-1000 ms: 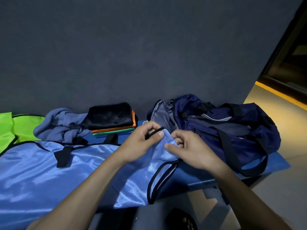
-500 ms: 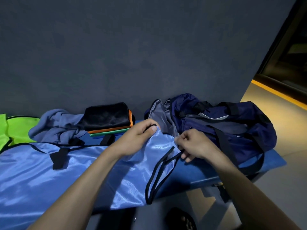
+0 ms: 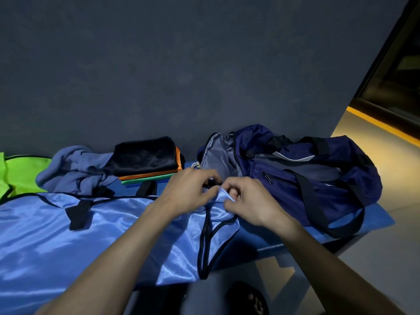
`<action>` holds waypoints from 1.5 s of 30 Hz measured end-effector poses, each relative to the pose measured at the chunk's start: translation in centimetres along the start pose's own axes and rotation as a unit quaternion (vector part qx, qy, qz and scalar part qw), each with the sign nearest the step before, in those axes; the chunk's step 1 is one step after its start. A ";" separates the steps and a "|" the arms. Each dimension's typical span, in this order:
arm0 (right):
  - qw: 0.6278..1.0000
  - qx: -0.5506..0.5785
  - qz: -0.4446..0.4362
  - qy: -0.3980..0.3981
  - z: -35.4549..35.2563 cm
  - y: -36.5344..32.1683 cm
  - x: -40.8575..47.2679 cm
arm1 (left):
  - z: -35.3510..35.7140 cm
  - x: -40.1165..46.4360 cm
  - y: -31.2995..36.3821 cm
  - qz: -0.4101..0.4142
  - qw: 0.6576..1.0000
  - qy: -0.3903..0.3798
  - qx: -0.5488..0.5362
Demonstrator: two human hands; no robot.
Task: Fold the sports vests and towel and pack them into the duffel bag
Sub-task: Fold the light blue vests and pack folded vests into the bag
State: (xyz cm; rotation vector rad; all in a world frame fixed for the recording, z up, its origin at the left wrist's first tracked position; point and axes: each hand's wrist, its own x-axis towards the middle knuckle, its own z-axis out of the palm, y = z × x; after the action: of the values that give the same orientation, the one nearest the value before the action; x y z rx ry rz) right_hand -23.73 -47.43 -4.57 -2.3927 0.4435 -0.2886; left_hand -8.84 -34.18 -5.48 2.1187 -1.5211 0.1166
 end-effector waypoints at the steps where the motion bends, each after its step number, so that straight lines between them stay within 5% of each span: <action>1: 1.000 -0.001 -0.004 -0.003 0.0 -0.1 -0.1 | -0.2 -0.1 0.0 0.005 1.000 0.001 0.007; 6: 1.000 -0.003 -0.025 -0.018 -0.5 -0.6 -0.4 | -0.9 -0.4 0.2 0.033 0.998 -0.005 0.046; 9: 1.000 -0.005 -0.016 -0.006 -1.2 -0.4 -0.7 | -1.2 -0.3 0.0 -0.033 0.993 -0.020 -0.109; 12: 0.999 -0.018 0.010 -0.026 -1.6 0.1 -0.9 | -2.0 -0.2 0.8 -0.172 0.892 -0.042 -0.416; 15: 0.996 -0.006 0.011 -0.084 -1.7 0.3 -1.1 | -1.9 -0.4 1.2 -0.215 0.824 -0.064 -0.521; 22: 0.971 0.216 0.083 -0.066 -1.0 -0.4 -0.9 | -1.6 -0.3 1.5 -0.145 0.837 -0.042 -0.526; 27: 0.973 0.225 0.058 -0.007 -0.5 -0.4 -0.7 | -2.2 -0.5 1.7 -0.093 0.852 -0.005 -0.514; 32: 0.948 0.295 0.120 -0.010 -1.4 0.2 -0.3 | -4.7 -0.8 1.3 -0.023 0.879 -0.077 -0.471; 36: 0.923 0.359 0.129 -0.041 -1.9 -0.4 -0.1 | -6.7 -0.3 3.1 0.029 0.819 -0.153 -0.552; 39: 0.899 0.413 0.132 -0.061 -2.1 -0.9 0.0 | -5.3 1.0 3.4 0.049 0.884 -0.154 -0.439; 45: 0.908 0.398 0.135 -0.006 -0.9 -0.9 0.1 | -0.9 1.7 1.9 -0.012 0.945 0.037 -0.325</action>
State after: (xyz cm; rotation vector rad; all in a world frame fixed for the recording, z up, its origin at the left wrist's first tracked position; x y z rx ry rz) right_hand -23.70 -47.37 -3.35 -1.5140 0.5193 -0.2630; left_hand -9.68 -35.67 -3.39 1.5793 -1.2605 -0.2776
